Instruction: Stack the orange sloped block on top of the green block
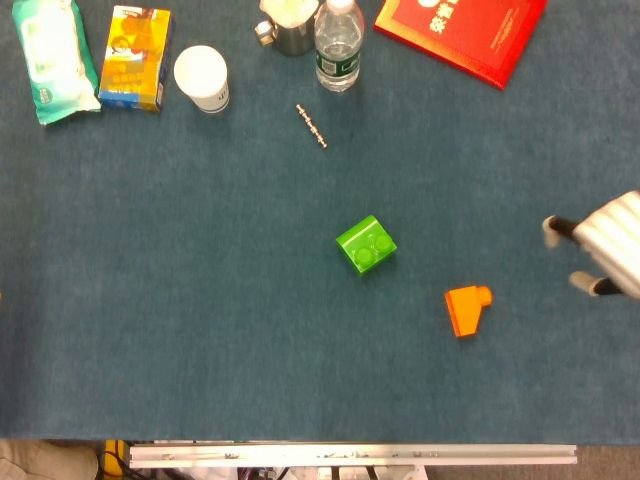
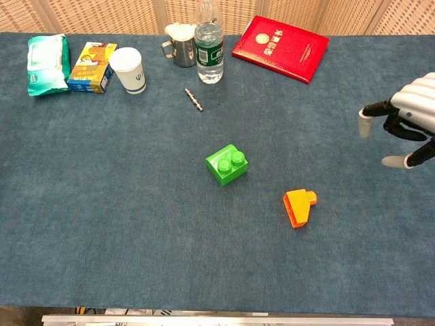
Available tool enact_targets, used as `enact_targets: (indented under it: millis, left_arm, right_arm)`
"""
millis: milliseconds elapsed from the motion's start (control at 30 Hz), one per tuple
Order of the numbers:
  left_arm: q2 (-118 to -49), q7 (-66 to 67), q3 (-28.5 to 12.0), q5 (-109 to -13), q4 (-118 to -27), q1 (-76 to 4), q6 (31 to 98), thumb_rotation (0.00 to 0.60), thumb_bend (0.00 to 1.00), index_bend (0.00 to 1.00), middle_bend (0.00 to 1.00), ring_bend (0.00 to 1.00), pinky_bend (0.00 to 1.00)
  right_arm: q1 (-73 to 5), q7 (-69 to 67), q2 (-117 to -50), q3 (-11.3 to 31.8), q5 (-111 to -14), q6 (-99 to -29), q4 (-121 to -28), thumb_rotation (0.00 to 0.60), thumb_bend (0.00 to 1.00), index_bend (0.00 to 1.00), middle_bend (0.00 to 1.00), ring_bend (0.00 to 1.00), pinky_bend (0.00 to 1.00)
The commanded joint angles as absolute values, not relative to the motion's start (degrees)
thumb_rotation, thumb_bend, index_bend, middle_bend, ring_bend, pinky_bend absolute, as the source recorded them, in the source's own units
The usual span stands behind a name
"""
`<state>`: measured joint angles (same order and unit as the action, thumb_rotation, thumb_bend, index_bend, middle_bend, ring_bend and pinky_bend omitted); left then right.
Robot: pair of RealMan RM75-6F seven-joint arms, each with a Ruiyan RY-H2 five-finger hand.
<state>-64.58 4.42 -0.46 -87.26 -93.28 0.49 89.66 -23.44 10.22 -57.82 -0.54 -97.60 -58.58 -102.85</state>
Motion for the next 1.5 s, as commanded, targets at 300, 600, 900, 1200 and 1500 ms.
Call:
enact_targets:
  millis: [300, 600, 900, 1200, 1500]
  left_arm:
    - [-64.7, 4.0, -0.3, -87.4, -92.9, 0.7, 89.7, 0.6, 0.21, 0.0, 0.0, 0.01, 0.0]
    - [-64.8, 3.6, -0.1, -87.8, -92.7, 0.6, 89.4, 0.6, 0.21, 0.0, 0.0, 0.01, 0.0]
    - [-64.5, 3.6, 0.0, -88.5, -93.1, 0.4, 89.4, 0.6, 0.21, 0.0, 0.0, 0.01, 0.0]
    - [-64.6, 3.0, 0.1, -88.3, -92.5, 0.5, 89.3, 0.6, 0.21, 0.0, 0.0, 0.01, 0.0]
    - [-64.6, 2.2, 0.0, -88.1, -91.7, 0.6, 89.5, 0.6, 0.21, 0.0, 0.0, 0.01, 0.0]
  right_arm:
    - [-27.5, 14.7, -64.5, -1.4, -94.2, -51.5, -101.6, 0.6, 0.13, 0.54, 1.0, 1.0, 1.0]
    - [-27.6, 21.4, -68.6, -1.5, -87.7, -49.2, -100.5, 0.6, 0.11, 0.57, 1.0, 1.0, 1.0]
    - [-28.1, 27.1, -73.0, -1.4, -79.9, -47.7, -99.3, 0.6, 0.08, 0.58, 1.0, 1.0, 1.0]
    - [-29.2, 32.4, -76.8, -1.2, -73.0, -47.8, -99.4, 0.6, 0.07, 0.59, 1.0, 1.0, 1.0]
    - [-31.5, 35.2, -79.9, -1.6, -68.8, -46.8, -98.1, 0.6, 0.07, 0.59, 1.0, 1.0, 1.0]
